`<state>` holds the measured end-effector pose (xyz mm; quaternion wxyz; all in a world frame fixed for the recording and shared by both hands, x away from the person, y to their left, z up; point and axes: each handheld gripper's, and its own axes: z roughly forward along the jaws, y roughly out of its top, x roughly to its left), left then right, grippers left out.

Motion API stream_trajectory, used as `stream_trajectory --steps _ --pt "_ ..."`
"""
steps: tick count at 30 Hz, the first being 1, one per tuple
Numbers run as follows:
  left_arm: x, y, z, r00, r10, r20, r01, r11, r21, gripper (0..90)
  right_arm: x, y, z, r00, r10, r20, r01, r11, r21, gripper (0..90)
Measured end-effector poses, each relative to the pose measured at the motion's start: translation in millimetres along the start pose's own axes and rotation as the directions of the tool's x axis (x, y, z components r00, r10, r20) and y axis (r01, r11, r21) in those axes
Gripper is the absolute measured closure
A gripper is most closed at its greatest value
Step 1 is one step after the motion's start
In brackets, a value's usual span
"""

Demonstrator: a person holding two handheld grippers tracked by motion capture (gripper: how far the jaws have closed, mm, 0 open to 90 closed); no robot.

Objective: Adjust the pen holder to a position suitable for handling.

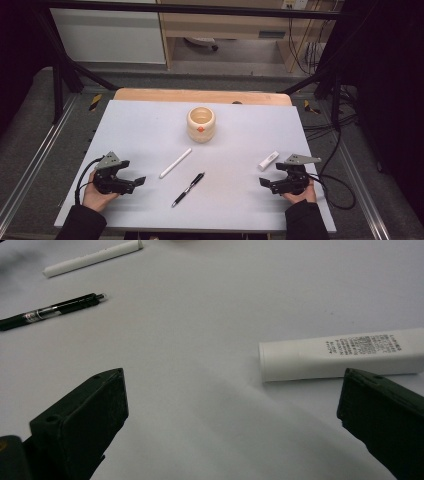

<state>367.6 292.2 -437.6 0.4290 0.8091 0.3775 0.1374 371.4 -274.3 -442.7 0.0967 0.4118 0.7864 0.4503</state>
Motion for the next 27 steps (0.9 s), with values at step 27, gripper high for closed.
stream_trajectory --steps 27 --pt "1.5 -2.3 0.2 0.9999 -0.015 0.0 0.015 0.9999 0.005 7.3 19.3 24.1 12.3 0.9978 -0.066 -0.011 0.066 0.998 0.002 0.7"
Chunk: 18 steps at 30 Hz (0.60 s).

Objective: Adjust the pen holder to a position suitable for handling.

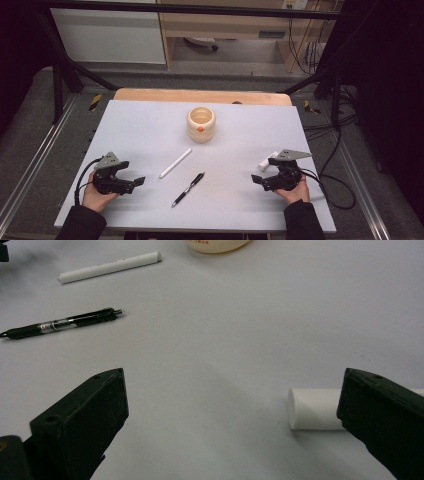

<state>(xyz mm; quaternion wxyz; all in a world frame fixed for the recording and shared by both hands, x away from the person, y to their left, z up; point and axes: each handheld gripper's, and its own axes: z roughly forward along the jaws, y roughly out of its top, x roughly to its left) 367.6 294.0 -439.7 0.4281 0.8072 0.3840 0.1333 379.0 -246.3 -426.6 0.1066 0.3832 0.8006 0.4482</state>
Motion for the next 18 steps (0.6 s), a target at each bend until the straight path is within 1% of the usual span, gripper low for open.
stream_trajectory --steps 9,13,18 --pt "0.4 0.0 0.6 1.0 -0.004 0.002 0.004 1.0 0.004 7.3 9.4 12.9 11.6 0.9997 -0.023 -0.009 0.023 1.0 0.003 0.8" --pt "0.5 0.0 0.6 1.0 -0.005 0.002 0.005 1.0 0.004 7.3 13.9 19.7 18.2 0.9988 -0.046 -0.014 0.047 0.999 0.001 0.9" --pt "0.6 0.0 0.4 1.0 -0.005 0.001 0.005 1.0 0.004 7.3 21.2 29.0 26.4 0.9977 -0.063 -0.025 0.063 0.998 0.002 0.9"
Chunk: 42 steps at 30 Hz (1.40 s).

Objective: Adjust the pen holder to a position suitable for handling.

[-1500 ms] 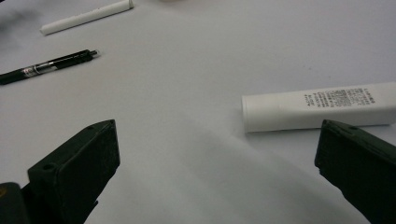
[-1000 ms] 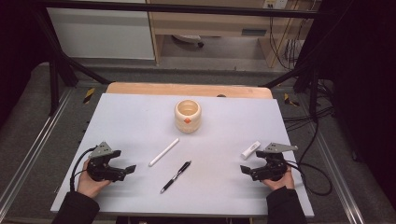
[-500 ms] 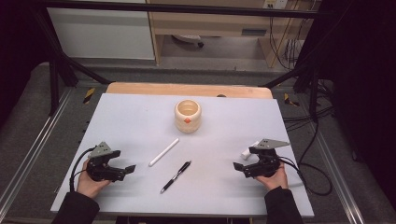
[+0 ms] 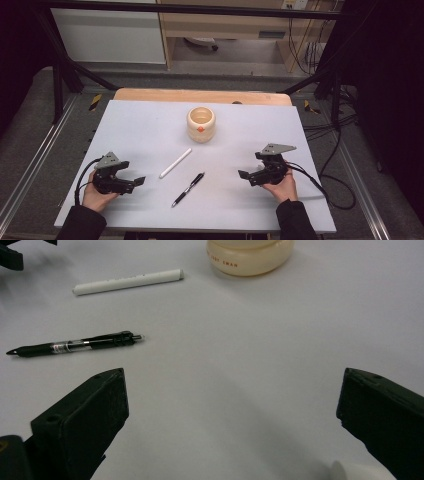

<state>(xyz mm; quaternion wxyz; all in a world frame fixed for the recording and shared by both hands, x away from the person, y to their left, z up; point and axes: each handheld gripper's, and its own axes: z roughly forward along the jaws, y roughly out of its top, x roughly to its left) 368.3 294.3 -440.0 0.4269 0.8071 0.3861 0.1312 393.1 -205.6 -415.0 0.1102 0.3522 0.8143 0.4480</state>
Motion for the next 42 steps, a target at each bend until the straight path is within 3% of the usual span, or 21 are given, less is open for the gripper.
stream_trajectory --steps 15,42 --pt "0.5 -0.1 0.2 1.0 0.002 -0.003 -0.002 1.0 0.003 7.3 15.9 29.1 27.8 0.9987 -0.047 -0.017 0.047 0.999 0.003 1.0" --pt "2.2 -0.3 -0.3 1.0 0.001 -0.006 -0.001 1.0 0.006 7.5 32.6 86.7 77.9 0.995 -0.099 0.0 0.099 0.995 -0.004 1.7"
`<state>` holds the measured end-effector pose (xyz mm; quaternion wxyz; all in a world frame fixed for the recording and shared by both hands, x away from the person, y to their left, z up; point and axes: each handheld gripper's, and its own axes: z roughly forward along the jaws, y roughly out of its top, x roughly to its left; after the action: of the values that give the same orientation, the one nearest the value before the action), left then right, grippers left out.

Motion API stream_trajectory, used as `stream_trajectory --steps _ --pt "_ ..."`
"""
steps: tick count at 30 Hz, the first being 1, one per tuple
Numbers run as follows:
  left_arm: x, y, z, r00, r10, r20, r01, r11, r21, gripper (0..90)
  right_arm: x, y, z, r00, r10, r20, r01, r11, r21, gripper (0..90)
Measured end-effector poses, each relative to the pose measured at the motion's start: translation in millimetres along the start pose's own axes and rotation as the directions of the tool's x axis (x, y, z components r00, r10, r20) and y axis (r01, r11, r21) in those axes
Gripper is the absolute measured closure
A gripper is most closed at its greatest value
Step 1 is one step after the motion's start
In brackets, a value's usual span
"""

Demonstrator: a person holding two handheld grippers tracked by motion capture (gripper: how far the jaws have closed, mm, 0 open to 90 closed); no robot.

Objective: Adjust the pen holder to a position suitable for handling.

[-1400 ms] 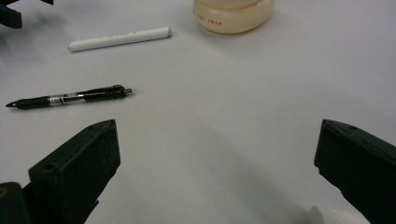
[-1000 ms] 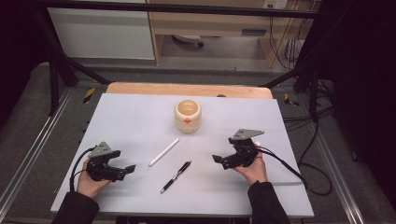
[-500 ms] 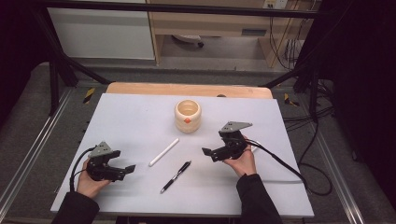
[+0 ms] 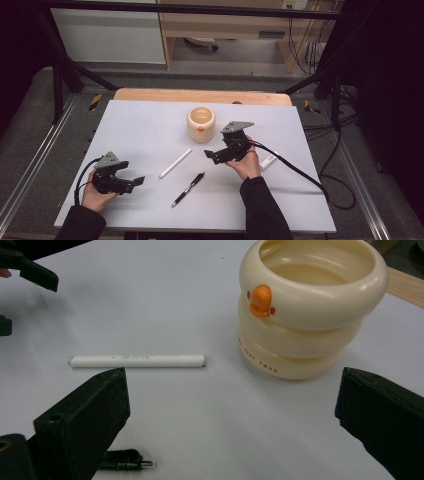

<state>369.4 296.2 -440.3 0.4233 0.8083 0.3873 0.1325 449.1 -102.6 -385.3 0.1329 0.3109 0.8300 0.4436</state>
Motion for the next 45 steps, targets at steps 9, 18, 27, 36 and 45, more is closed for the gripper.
stream_trajectory --steps 9,18,27,36,45 --pt "0.4 -0.2 0.1 1.0 -0.001 -0.001 0.001 1.0 0.002 7.5 1.4 19.1 19.3 0.9997 -0.022 0.006 0.022 1.0 0.001 2.7" --pt "0.9 -0.3 -0.1 1.0 -0.002 0.0 0.002 1.0 0.002 7.6 -4.2 37.8 32.7 0.9988 -0.042 0.024 0.042 0.999 0.008 5.6" --pt "0.7 -0.4 0.2 1.0 -0.004 0.0 0.004 1.0 0.001 7.6 -9.6 51.3 48.2 0.9964 -0.082 0.02 0.082 0.996 0.021 14.9" --pt "1.1 -0.3 -0.1 1.0 0.0 0.001 0.0 1.0 0.003 7.9 -14.5 59.4 61.9 0.9898 -0.14 0.027 0.139 0.99 0.031 31.4" --pt "0.9 -0.4 0.3 1.0 -0.002 0.002 0.002 1.0 0.001 8.1 -14.7 61.5 74.6 0.9777 -0.21 0.008 0.209 0.975 0.077 46.8"
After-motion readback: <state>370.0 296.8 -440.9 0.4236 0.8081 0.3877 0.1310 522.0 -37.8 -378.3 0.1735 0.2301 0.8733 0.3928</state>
